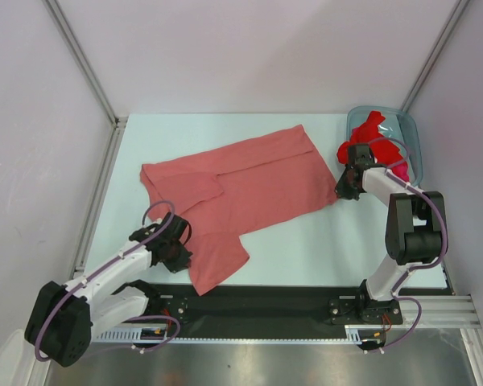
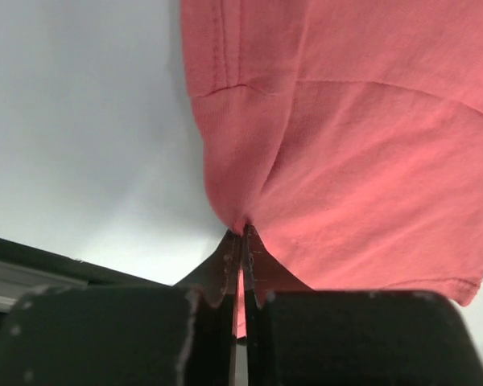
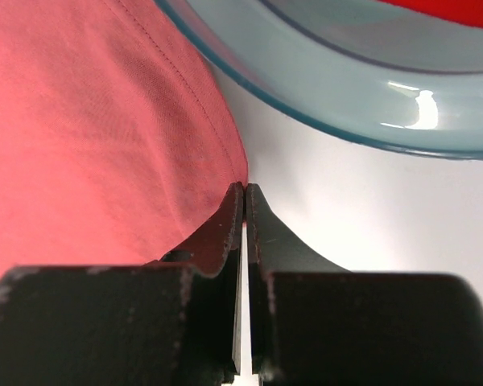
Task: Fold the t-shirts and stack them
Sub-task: Fold the tshirt
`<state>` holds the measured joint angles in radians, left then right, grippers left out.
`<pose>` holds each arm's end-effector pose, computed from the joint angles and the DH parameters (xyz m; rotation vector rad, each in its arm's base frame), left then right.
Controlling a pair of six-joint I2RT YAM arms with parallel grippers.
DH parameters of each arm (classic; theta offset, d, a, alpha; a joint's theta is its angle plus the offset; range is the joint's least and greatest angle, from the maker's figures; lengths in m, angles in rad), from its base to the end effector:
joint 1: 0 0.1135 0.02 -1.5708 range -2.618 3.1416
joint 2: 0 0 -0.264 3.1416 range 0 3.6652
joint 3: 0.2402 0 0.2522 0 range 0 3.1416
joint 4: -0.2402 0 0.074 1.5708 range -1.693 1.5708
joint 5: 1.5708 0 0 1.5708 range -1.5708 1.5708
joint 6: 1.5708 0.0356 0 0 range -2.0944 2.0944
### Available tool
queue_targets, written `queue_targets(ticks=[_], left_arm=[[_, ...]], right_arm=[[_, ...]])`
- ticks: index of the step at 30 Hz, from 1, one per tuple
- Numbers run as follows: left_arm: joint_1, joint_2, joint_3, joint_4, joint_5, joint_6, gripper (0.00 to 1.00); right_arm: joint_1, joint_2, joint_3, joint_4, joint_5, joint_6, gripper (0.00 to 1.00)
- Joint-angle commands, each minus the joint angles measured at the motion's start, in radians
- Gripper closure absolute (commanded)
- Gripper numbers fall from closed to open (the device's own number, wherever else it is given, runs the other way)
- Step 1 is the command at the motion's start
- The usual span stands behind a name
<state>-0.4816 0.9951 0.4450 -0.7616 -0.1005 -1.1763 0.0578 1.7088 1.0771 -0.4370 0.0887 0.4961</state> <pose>0.1297 -0.0638 0.1523 -1.0007 2.7087 -0.1792 0.3417 0.0166 0.1828 0.6019 2.5646 0.0723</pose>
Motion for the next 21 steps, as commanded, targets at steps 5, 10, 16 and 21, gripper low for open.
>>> queue_targets(ticks=[5,10,16,21], left_arm=[[-0.006,-0.087,-0.012,-0.088,-0.054,-0.017,1.00],[-0.006,-0.131,0.000,-0.152,-0.036,-0.036,1.00],[-0.005,-0.125,0.015,-0.163,-0.031,-0.020,1.00],[-0.005,-0.072,0.101,-0.151,-0.062,0.053,1.00]], right_arm=[[0.007,-0.066,-0.028,-0.028,0.023,-0.018,1.00],[0.007,-0.069,-0.033,-0.039,0.052,-0.033,1.00],[0.005,-0.048,-0.019,-0.052,0.072,-0.050,1.00],[0.007,-0.035,-0.013,-0.051,0.065,-0.068,1.00]])
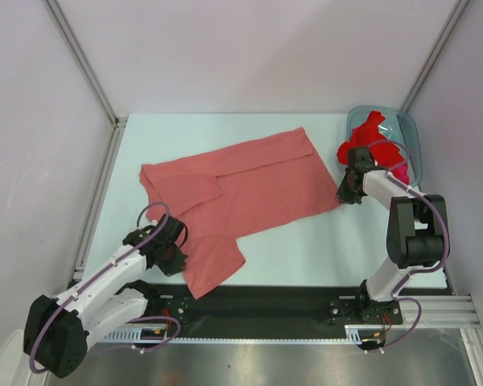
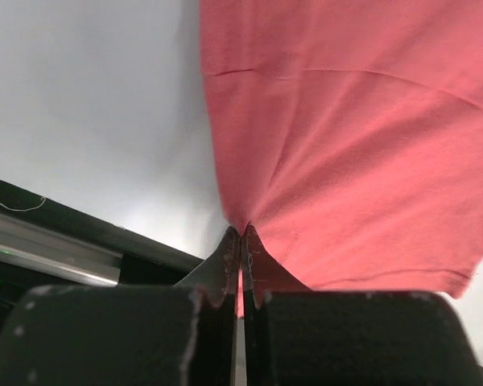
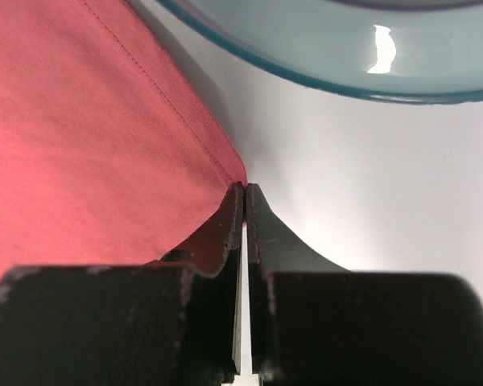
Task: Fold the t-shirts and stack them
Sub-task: Fold the tshirt
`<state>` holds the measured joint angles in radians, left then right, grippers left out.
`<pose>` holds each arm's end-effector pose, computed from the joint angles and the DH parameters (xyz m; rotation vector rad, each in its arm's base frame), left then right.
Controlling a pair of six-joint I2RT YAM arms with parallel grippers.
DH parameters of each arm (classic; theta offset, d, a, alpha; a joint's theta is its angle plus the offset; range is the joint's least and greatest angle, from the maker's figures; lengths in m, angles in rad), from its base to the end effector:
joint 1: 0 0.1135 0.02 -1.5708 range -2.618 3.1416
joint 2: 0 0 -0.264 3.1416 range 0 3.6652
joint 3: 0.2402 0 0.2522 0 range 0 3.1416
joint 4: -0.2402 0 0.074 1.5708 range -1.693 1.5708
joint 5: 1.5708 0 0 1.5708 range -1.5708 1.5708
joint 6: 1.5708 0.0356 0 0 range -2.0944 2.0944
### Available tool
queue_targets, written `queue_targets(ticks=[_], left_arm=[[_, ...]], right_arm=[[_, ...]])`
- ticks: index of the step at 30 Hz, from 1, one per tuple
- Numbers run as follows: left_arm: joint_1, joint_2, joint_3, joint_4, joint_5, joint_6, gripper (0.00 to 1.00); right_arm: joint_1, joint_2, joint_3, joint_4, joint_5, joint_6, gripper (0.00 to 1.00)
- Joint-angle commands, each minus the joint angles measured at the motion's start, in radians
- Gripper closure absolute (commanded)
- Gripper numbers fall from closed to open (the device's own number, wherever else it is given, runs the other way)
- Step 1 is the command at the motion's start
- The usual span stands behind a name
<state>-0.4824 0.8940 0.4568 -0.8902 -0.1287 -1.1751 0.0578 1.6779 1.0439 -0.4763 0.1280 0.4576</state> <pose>0.1158 -0.0555 0.1639 -0.9989 2.7011 -0.1342 0.3294 0.0145 0.1813 0.5684 2.6036 -0.0060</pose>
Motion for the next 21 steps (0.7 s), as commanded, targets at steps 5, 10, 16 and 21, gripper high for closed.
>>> queue_targets(ticks=[5,10,16,21], left_arm=[[-0.002,0.121,0.244,-0.036,-0.107,0.121,1.00],[0.027,0.206,0.400,-0.061,-0.196,0.204,1.00],[0.143,0.238,0.471,-0.033,-0.201,0.275,1.00],[0.263,0.266,0.494,0.051,-0.152,0.350,1.00]], right_arm=[[0.013,0.035,0.097,-0.021,0.019,-0.054,1.00],[0.028,0.098,0.200,-0.036,-0.002,-0.071,1.00],[0.043,0.169,0.335,-0.056,-0.004,-0.082,1.00],[0.045,0.242,0.430,-0.074,-0.030,-0.112,1.00]])
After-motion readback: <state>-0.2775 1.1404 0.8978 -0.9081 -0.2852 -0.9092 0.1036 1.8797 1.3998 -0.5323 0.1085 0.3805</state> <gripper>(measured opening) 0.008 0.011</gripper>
